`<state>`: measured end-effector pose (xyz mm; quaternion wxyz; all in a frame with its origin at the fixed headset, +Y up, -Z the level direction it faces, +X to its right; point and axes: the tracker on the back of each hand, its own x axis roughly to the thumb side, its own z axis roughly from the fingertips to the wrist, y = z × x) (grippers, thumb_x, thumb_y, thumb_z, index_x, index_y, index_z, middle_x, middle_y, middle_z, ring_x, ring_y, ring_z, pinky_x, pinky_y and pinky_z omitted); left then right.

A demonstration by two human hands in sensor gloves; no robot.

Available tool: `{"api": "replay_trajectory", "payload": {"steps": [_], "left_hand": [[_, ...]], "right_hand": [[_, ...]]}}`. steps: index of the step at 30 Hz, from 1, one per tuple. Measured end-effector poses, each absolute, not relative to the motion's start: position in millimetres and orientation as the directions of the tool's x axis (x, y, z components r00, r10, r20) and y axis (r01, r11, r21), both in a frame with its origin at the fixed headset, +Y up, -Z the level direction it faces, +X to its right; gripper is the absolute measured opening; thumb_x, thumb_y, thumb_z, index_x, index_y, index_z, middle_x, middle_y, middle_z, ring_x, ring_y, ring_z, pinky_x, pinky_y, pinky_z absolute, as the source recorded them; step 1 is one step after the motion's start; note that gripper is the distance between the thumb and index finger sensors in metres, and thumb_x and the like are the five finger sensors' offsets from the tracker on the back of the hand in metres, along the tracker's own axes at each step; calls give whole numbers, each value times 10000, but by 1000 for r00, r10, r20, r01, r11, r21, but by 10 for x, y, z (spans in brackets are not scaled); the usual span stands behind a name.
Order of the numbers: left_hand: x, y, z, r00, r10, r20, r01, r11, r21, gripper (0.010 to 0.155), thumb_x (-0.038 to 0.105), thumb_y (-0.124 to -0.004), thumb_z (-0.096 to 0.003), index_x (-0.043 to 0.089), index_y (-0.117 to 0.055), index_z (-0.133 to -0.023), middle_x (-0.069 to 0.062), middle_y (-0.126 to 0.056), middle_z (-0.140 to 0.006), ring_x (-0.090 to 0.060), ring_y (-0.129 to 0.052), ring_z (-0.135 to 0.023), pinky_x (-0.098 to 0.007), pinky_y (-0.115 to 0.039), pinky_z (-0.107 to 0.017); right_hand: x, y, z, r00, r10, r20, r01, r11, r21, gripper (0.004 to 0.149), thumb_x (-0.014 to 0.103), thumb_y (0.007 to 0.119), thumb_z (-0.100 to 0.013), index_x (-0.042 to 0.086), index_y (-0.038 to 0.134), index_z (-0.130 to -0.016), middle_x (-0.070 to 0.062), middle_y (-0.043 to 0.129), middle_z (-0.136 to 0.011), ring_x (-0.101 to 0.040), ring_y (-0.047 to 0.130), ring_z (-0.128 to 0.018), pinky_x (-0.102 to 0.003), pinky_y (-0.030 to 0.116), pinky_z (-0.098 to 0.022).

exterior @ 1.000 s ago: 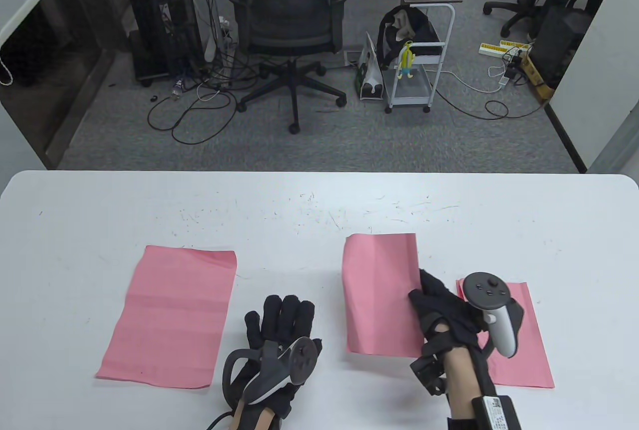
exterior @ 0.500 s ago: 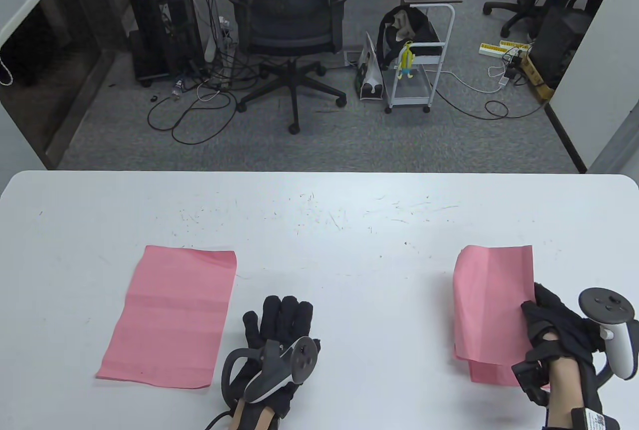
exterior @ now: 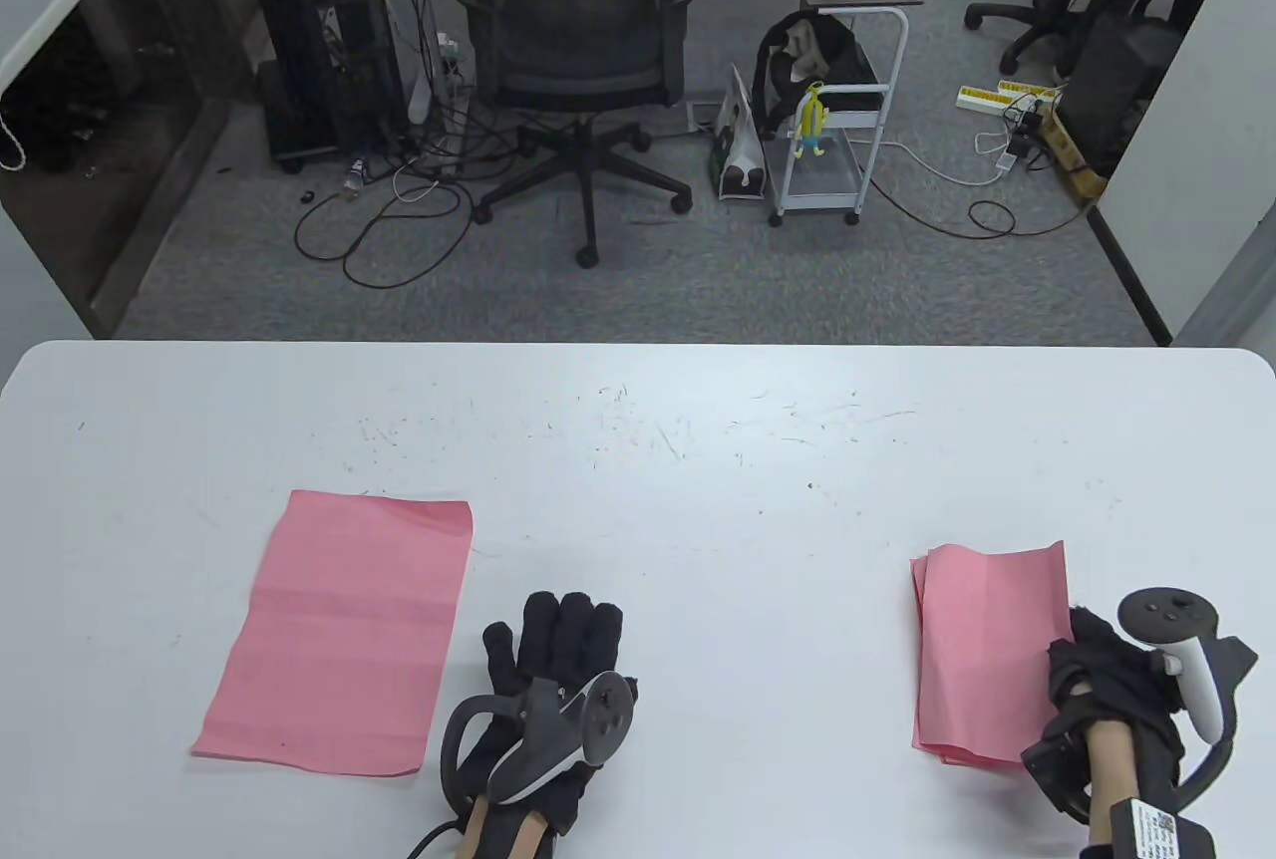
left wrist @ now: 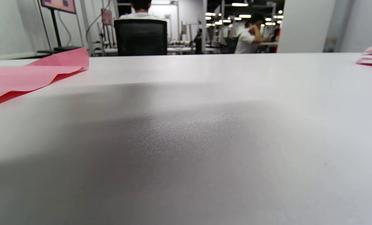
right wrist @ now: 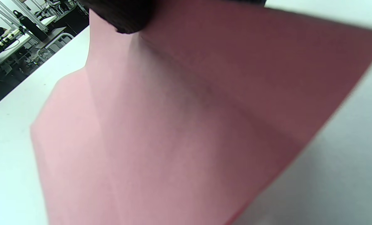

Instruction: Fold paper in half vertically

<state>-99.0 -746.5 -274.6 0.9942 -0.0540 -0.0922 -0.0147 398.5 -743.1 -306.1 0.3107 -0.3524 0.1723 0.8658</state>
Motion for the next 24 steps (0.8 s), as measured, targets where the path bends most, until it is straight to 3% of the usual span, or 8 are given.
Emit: {"api": "replay_trajectory", "payload": {"steps": [9, 14, 24], "left_hand": [[-991, -7467, -2752, 982, -19, 186, 40, 993, -111, 757, 609, -424, -556, 296, -196, -1207, -69, -234, -1304, -423, -204, -1201, -732, -279, -810], [-984, -7467, -2753, 981, -16, 191, 37, 993, -108, 757, 609, -423, -556, 296, -198, -1208, -69, -231, -1305, -423, -203, -1201, -733, -279, -809], [-977, -7469, -2749, 981, -54, 187, 71, 994, -86, 756, 609, -424, -555, 299, -195, -1206, -70, -234, -1304, -423, -195, -1200, -732, -275, -810]], "right_hand": [[3991, -7552, -3053, -574, 320, -754, -589, -801, 108, 570, 361, 786, -467, 273, 592, -995, 52, 885, -852, -128, 996, -595, -363, 834, -475], [3998, -7535, -3013, -578, 284, -765, -550, -828, 109, 624, 424, 755, -466, 273, 519, -1023, 28, 813, -930, -168, 954, -687, -393, 800, -530], [3749, -7206, -3010, -633, 389, -669, -568, -821, 60, 687, 486, 684, -474, 260, 397, -1055, -56, 549, -1094, -351, 681, -953, -526, 614, -683]]}}
